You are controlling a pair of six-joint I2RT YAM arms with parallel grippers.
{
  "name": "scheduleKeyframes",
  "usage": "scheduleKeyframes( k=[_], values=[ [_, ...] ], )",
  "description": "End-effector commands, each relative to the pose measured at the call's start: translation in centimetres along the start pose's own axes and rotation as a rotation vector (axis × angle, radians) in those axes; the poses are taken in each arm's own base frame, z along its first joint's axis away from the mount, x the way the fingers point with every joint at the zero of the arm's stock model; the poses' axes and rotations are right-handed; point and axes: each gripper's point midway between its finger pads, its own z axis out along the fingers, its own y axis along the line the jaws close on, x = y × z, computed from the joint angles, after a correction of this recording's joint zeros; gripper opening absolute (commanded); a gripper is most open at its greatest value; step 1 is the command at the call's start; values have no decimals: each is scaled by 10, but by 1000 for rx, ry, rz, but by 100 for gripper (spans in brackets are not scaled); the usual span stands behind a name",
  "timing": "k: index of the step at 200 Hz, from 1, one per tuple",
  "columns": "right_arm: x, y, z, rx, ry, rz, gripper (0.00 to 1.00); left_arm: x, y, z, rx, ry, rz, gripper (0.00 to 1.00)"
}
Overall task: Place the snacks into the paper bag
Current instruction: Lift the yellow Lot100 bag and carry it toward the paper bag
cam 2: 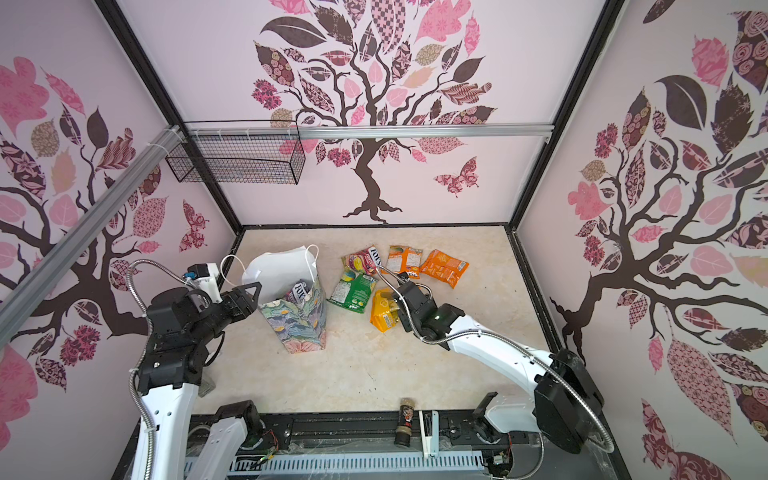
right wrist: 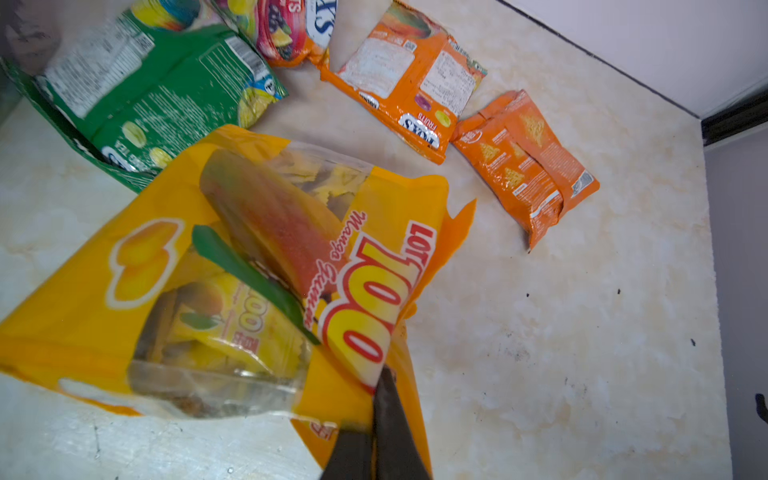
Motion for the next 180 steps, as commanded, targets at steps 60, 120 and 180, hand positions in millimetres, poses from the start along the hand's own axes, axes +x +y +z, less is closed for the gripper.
scheduleKeyframes(
  k=[60,120,180],
  values=[
    [-113,-5,-95,-179,-395,142,0,2,3,0,-3,-15,7,54],
    [-140,1,-139,-305,-486,165,0,1,2,-2,-2,-24,10,53],
    [-172,3,-178,-380,-583,168,0,1,3,-3,-11,-29,10,53]
  ],
)
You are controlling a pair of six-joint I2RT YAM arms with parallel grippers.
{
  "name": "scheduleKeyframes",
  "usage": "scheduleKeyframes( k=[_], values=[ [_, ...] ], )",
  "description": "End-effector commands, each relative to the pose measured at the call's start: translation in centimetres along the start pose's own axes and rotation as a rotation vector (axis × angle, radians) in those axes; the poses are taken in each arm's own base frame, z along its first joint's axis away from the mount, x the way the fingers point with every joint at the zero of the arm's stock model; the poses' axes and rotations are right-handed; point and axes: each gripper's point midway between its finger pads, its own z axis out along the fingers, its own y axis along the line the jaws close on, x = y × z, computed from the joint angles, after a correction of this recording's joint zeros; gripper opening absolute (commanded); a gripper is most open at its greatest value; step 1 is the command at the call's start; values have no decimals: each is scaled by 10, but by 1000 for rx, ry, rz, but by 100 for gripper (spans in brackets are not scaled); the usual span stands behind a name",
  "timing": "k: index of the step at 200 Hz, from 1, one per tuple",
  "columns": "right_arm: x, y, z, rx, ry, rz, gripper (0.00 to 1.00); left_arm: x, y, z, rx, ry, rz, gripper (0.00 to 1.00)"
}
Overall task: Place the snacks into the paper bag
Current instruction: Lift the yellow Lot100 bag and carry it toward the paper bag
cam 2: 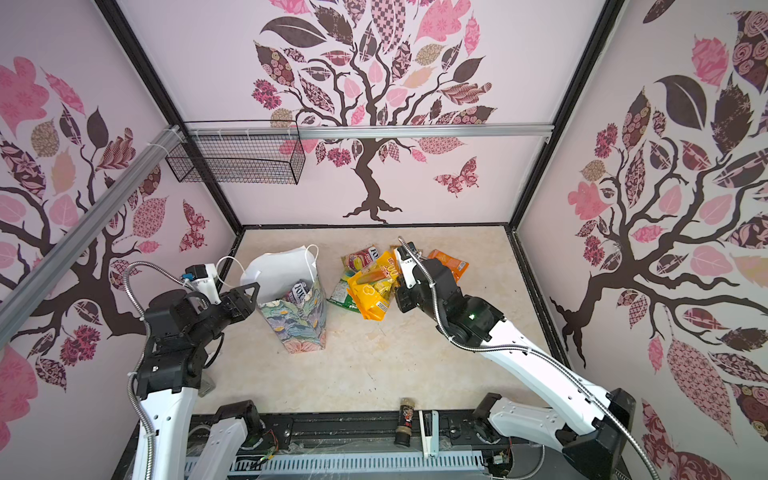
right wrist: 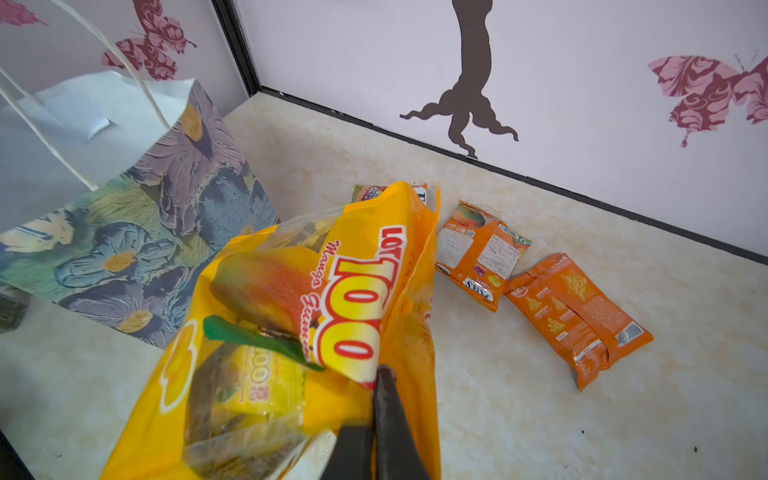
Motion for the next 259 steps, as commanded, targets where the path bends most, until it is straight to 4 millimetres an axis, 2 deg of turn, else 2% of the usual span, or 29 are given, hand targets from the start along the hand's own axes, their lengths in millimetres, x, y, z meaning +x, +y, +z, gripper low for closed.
scheduleKeyframes(
  k=[1,42,68,101,198,259],
  values=[
    [-75,13,-41,-83,-234,47,0,3,5,2,-14,-9,3,53],
    [-106,23,-58,-143,-296,62,0,3,6,2,-19,-9,2,53],
    [-129,37,-73,-209,-344,65,0,3,6,1,-20,-12,2,53],
    [-154,54,-82,-273,-379,54,0,3,7,1,-26,-13,0,53],
    [-210,104,-93,-422,-465,38,0,3,8,2,-29,-13,-3,53],
    [-225,134,-74,-496,-449,21,0,3,9,2,-31,-13,-3,53]
  ],
)
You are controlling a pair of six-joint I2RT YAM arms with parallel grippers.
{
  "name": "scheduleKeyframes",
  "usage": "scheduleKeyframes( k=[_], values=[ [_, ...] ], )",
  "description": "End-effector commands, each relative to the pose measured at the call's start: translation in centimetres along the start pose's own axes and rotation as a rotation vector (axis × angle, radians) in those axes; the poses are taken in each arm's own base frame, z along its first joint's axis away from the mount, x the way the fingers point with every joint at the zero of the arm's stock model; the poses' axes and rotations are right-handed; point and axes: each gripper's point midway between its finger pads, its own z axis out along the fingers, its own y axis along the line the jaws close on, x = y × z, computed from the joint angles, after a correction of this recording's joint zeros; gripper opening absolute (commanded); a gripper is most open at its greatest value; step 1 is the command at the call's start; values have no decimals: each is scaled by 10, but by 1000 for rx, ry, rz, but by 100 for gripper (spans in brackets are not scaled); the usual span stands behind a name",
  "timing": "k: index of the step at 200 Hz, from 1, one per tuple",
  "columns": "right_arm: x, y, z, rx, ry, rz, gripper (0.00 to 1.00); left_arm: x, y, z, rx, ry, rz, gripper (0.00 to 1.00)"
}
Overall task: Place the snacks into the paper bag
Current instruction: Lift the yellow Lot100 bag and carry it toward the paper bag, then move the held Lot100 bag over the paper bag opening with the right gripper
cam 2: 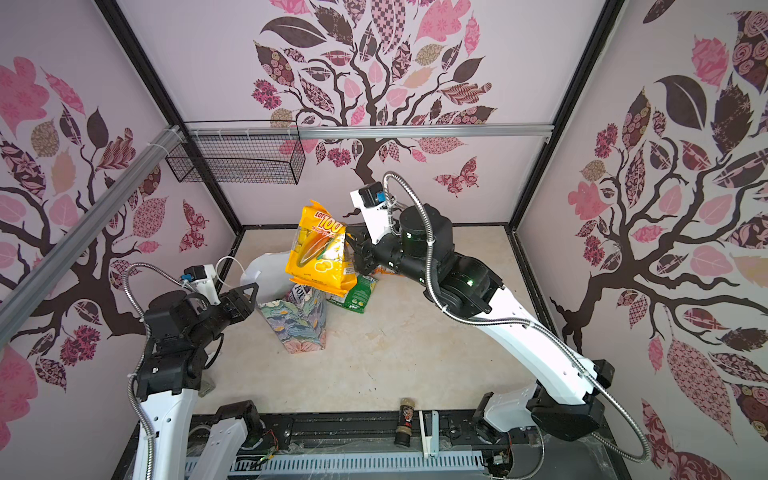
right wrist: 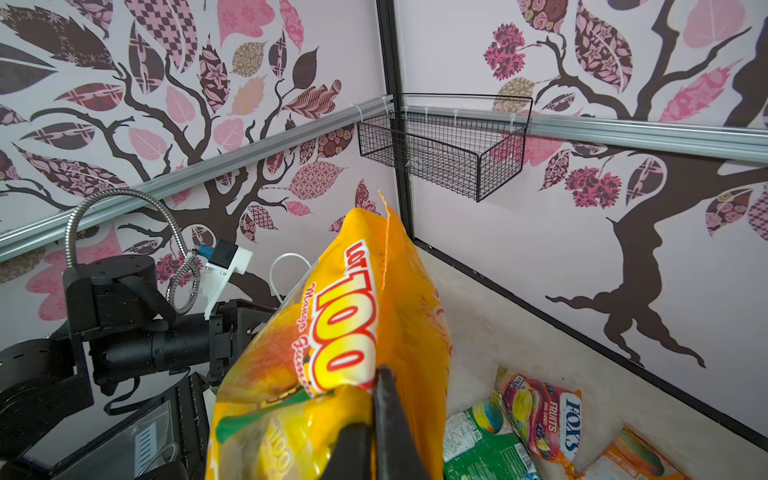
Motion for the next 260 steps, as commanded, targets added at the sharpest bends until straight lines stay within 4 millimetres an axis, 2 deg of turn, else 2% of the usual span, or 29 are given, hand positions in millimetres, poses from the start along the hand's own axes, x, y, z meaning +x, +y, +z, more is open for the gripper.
scheduleKeyframes(
  k=[1,67,81,104,107,156,180,213,260],
  values=[
    [-47,19,0,-75,-143,4,0,3,5,3,-13,-4,-4,53],
    [-60,44,35,-137,-143,-14,0,4,8,4,-23,1,-9,53],
    [-58,47,46,-148,-131,-18,0,4,8,4,-24,2,-9,53],
    [-39,46,71,-142,-96,-29,0,5,8,4,-27,5,-10,54],
    [-49,47,68,-143,-119,-31,0,5,9,4,-27,4,-10,53],
    [-47,52,94,-161,-101,-51,0,4,8,4,-25,3,-11,54],
    [-43,49,105,-143,-87,-67,0,5,9,5,-30,9,-13,54],
    [-28,43,121,-116,-58,-92,0,5,11,5,-40,9,-13,54],
    [-8,30,143,-35,-23,-162,0,5,12,5,-48,10,-13,48]
  ],
)
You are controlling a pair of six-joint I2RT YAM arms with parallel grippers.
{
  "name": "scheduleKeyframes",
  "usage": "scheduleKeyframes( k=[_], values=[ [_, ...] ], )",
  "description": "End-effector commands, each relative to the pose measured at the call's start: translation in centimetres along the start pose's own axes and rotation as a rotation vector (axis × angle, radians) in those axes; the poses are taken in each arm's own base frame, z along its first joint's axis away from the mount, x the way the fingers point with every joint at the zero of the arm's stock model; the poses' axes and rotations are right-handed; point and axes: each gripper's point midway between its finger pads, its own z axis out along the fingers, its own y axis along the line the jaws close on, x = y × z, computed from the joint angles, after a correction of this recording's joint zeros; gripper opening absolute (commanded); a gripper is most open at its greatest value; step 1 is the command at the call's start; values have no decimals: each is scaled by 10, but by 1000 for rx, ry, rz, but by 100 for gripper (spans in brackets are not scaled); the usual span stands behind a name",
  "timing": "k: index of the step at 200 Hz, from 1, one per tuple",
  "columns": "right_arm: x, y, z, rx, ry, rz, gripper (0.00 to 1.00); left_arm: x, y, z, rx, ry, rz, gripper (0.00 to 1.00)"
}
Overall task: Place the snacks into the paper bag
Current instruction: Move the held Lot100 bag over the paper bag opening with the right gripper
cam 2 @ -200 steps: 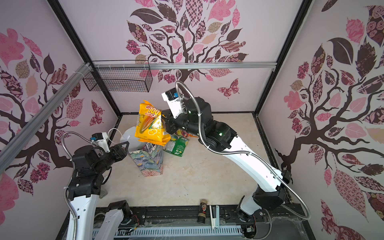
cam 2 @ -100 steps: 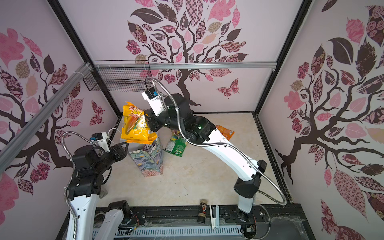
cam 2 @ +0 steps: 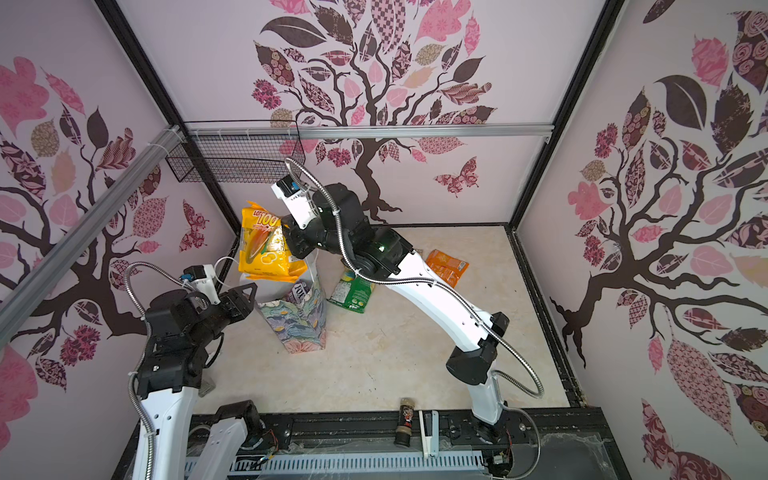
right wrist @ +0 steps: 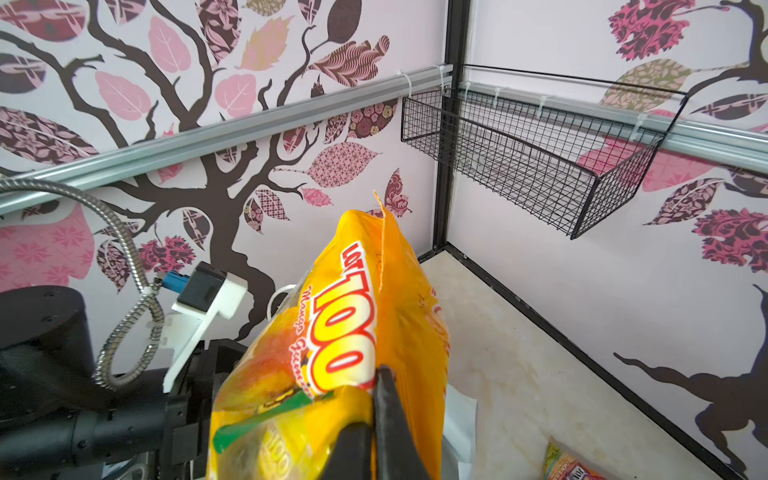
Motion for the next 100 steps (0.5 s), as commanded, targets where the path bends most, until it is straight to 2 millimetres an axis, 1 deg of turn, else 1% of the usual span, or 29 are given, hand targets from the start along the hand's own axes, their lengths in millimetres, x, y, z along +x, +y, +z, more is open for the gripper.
scheduleKeyframes(
  k=[1,46,60,74,84,100],
  values=[
    [-30,-4,2,47,-109,-58,0,5,6,2,-20,9,-5,48],
    [-16,-3,18,66,-76,-110,0,5,8,3,-29,11,-6,48],
    [-7,1,23,58,-53,-144,0,5,8,3,-30,10,-6,48],
    [5,7,29,37,-16,-196,0,5,9,3,-32,10,-6,48],
    [14,7,34,45,6,-220,0,6,9,3,-32,13,-7,48],
    [21,10,37,31,28,-233,0,5,9,3,-33,9,-6,48]
  ],
)
